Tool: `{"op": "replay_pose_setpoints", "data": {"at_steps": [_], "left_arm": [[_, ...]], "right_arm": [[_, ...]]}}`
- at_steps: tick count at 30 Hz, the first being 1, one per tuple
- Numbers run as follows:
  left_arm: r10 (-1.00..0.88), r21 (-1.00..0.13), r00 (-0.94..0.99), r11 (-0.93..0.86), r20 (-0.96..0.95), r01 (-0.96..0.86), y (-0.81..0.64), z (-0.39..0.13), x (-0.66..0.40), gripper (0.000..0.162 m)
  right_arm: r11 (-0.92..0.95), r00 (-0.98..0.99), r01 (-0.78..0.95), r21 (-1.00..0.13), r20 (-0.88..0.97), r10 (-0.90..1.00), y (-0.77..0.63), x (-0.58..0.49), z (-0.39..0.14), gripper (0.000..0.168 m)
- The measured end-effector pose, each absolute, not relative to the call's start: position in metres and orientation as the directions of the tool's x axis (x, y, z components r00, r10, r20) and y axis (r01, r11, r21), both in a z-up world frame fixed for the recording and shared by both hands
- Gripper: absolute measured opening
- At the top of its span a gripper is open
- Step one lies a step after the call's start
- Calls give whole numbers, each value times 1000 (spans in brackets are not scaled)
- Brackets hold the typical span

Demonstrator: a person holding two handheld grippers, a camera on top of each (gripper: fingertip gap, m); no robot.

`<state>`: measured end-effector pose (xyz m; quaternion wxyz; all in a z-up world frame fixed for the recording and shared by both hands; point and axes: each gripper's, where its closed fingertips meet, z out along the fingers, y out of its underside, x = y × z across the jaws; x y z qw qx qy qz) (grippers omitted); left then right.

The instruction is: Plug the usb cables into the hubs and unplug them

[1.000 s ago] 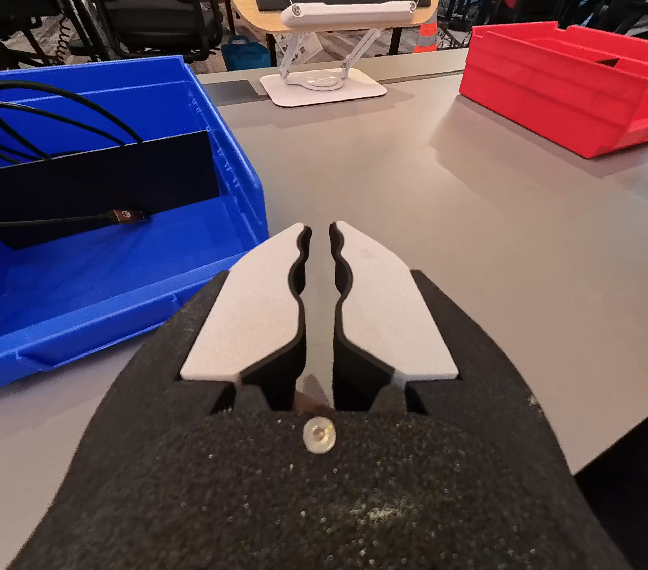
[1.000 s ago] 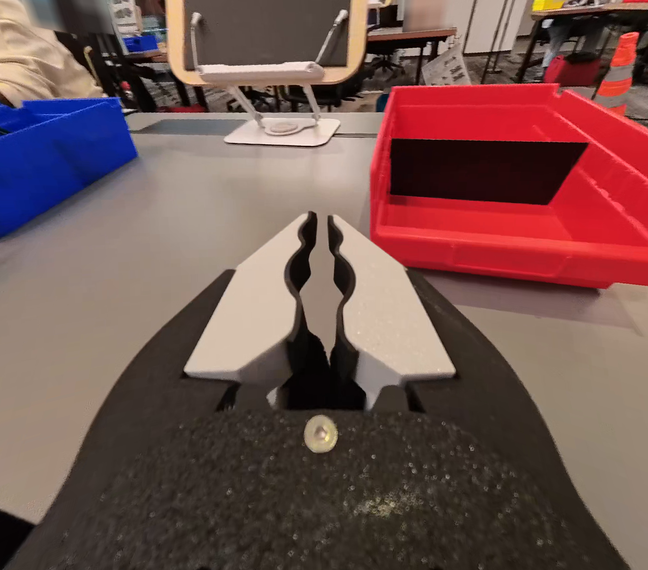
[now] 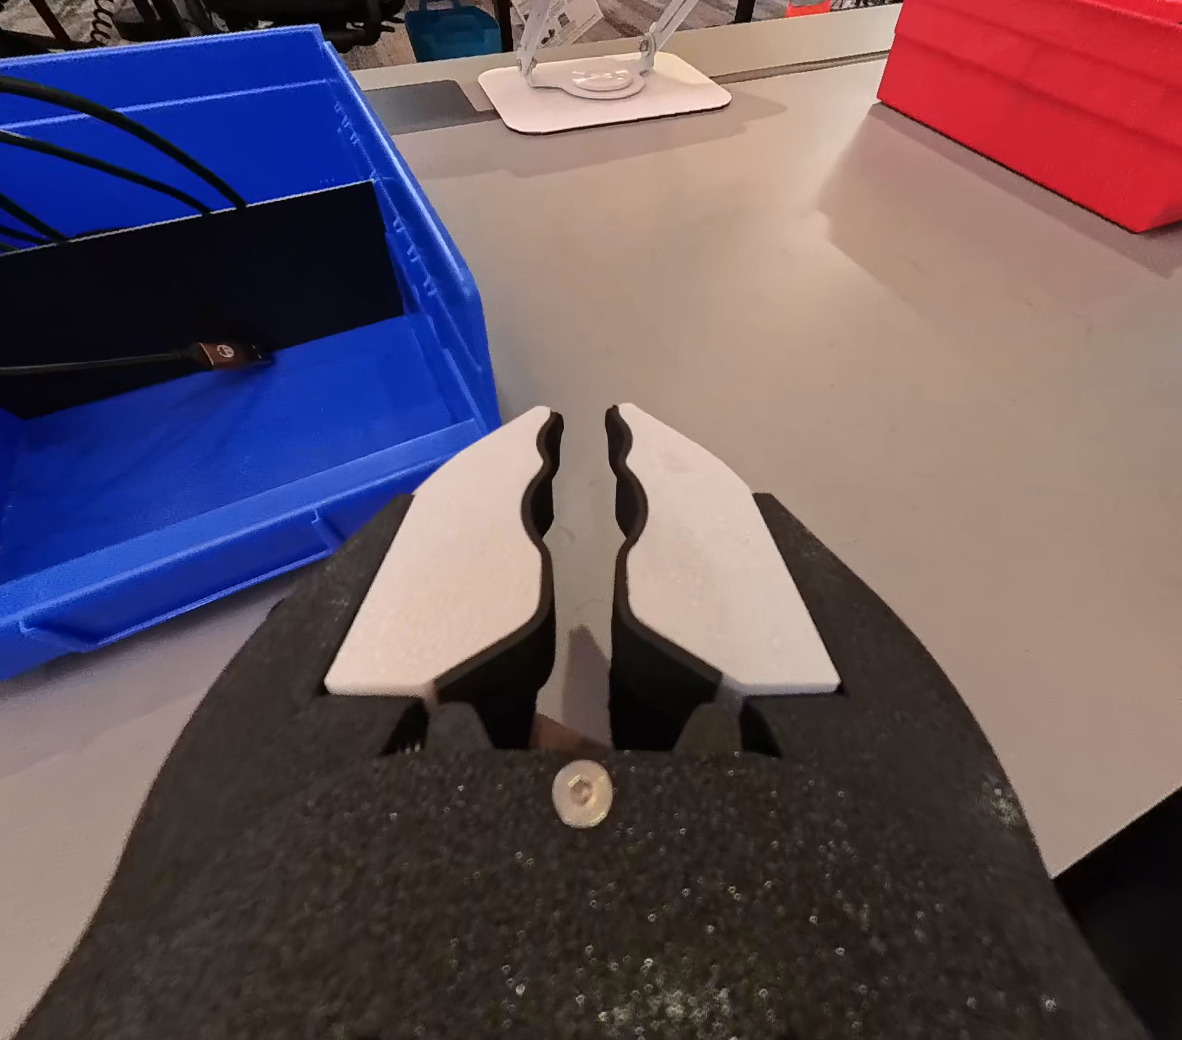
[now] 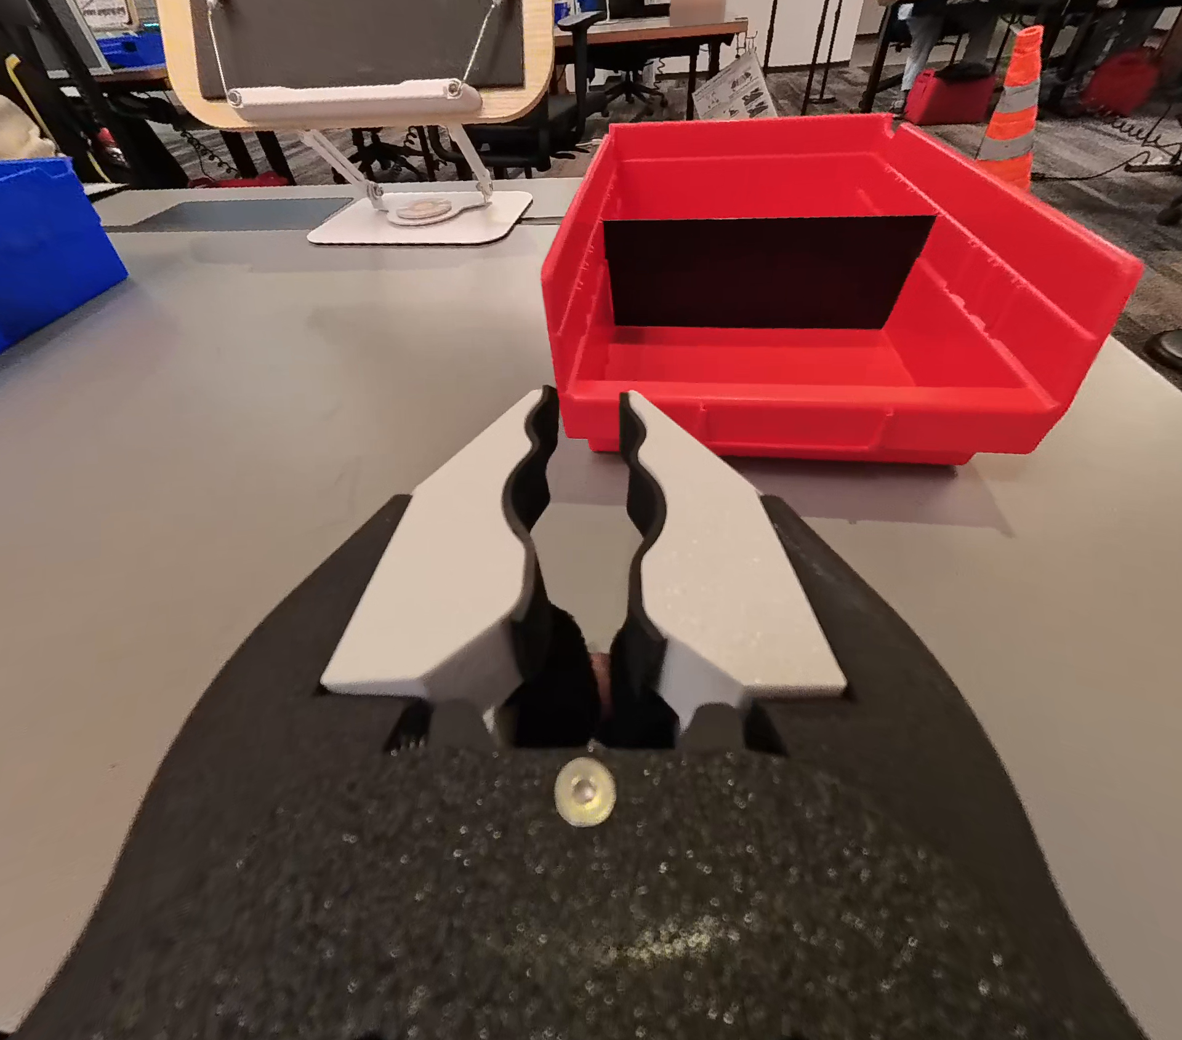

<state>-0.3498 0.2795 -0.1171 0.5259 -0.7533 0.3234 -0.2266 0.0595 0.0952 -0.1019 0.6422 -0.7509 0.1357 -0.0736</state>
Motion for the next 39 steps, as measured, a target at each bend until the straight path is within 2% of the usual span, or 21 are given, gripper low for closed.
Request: {"op": "replay_pose_setpoints", "data": {"at_steps": [13,17,20,23,26,30,34,36,39], "left_arm": [[-718,-932,695,-280,44,-230,283,-119,-355,18],[-770,-929,633,-291,87,-227,283,-105,-355,22],[-837,-896,539,-306,91,-323,288,-95,-362,27],[-870,-855,489,-207,-61,-475,319,-74,-381,27],[-906,-753,377,-112,-191,-649,362,-46,-393,28],[-910,-544,250,-32,-332,-839,450,-26,-397,27],[-939,-383,297,-214,-174,-899,520,-60,-386,34],[-934,-265,345,-311,-93,-913,535,-88,-389,36],[-910,-85,405,-399,-90,-913,545,-122,-405,35]], "right_arm": [[-164,967,-124,-979,-82,-240,101,46,-106,15],[-177,973,-94,-980,-52,-225,103,40,-106,15],[-201,980,-69,-977,-29,-196,105,34,-110,16],[-206,983,-73,-976,-36,-179,107,31,-111,16],[-199,984,-98,-975,-65,-163,109,30,-111,16],[-211,985,-119,-970,-88,-149,113,29,-115,16],[-217,985,-111,-970,-79,-151,116,30,-115,16],[-221,986,-101,-970,-68,-153,116,31,-116,16],[-216,985,-114,-970,-82,-154,115,32,-116,16]]}}
